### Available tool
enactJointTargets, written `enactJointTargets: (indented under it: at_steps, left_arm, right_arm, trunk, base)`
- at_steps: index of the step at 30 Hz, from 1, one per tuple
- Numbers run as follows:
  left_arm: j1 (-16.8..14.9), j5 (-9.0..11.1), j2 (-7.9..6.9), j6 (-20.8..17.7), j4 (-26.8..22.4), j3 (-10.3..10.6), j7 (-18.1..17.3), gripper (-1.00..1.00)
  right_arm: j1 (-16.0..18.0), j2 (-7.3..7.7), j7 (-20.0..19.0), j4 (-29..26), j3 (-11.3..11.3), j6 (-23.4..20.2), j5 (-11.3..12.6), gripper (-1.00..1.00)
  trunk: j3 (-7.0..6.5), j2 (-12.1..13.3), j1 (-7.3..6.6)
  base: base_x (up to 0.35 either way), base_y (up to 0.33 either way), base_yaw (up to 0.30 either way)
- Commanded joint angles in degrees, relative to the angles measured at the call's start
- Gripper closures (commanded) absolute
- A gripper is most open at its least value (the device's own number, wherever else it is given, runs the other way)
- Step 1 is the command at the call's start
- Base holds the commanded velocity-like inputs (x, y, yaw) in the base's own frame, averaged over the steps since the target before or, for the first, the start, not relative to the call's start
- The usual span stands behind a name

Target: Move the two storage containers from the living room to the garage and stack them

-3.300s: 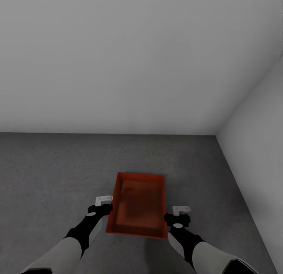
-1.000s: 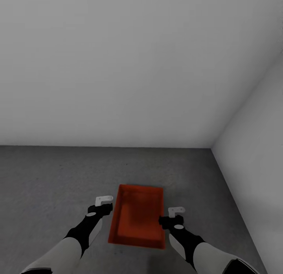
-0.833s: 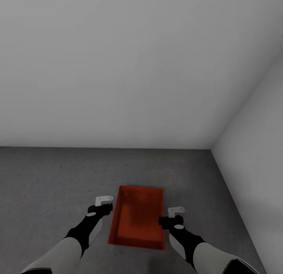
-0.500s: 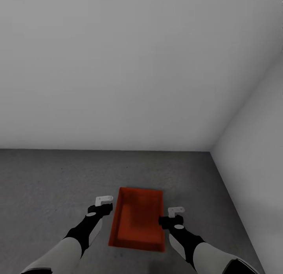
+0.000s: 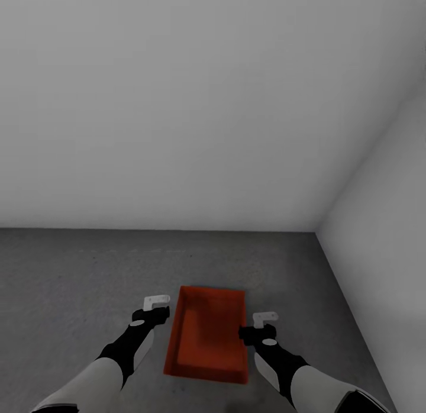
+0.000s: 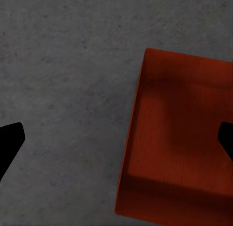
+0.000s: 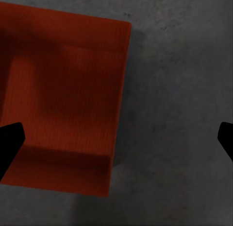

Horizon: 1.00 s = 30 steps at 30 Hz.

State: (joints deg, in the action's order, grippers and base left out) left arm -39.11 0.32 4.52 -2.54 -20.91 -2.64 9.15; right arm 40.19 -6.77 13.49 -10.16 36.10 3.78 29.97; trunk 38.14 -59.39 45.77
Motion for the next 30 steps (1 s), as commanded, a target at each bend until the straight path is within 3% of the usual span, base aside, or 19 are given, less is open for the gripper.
enactJointTargets:
  at_steps: [1,11,30]
  left_arm:
    - [0.00,0.04,0.05,-0.27,-0.10,-0.26,0.05,-1.00]
    - [0.00,0.03,0.02,-0.47,-0.10,-0.34,0.18,-1.00]
    - [0.00,0.04,0.05,-0.37,-0.10,-0.26,0.17,-1.00]
  right_arm:
    - [0.05,0.00,0.24,0.04,0.47,0.25,0.61,-1.00]
    - [0.06,0.00,0.43,0.04,0.50,0.26,0.61,-1.00]
    - [0.07,0.00,0.48,0.05,0.46,0.31,0.61,-1.00]
  trunk:
    - [0.02,-0.03,0.00]
    - [-0.01,-0.03,0.00]
    - [-0.02,-0.03,0.00]
  base:
    - [0.000,0.000,0.000]
    - [-0.034,0.000,0.000]
    - [-0.325,0.000,0.000]
